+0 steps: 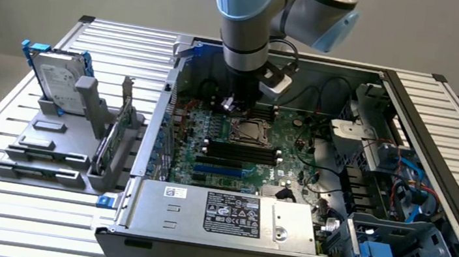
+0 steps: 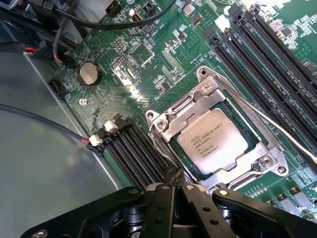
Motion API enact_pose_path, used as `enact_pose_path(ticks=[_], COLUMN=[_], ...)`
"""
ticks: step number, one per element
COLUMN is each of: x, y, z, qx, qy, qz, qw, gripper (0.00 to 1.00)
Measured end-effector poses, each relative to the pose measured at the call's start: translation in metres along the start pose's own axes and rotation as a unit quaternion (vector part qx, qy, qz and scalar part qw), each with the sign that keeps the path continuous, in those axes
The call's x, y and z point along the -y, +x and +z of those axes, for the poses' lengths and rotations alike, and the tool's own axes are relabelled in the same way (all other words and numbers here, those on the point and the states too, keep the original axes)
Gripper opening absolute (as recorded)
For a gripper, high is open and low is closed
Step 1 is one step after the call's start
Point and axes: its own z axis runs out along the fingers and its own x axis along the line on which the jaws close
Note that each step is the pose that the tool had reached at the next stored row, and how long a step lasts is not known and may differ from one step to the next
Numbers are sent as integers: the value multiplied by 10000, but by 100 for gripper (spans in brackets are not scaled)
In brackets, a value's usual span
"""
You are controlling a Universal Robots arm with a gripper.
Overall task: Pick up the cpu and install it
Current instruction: 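Install the first cpu locking lever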
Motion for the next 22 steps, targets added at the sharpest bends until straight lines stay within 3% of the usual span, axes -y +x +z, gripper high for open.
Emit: enact_pose_path(ticks=[22], x=[-40], y=[57], z=[17], qx=[8], qy=[-21], qz=[48], qw=[10000], gripper=[11])
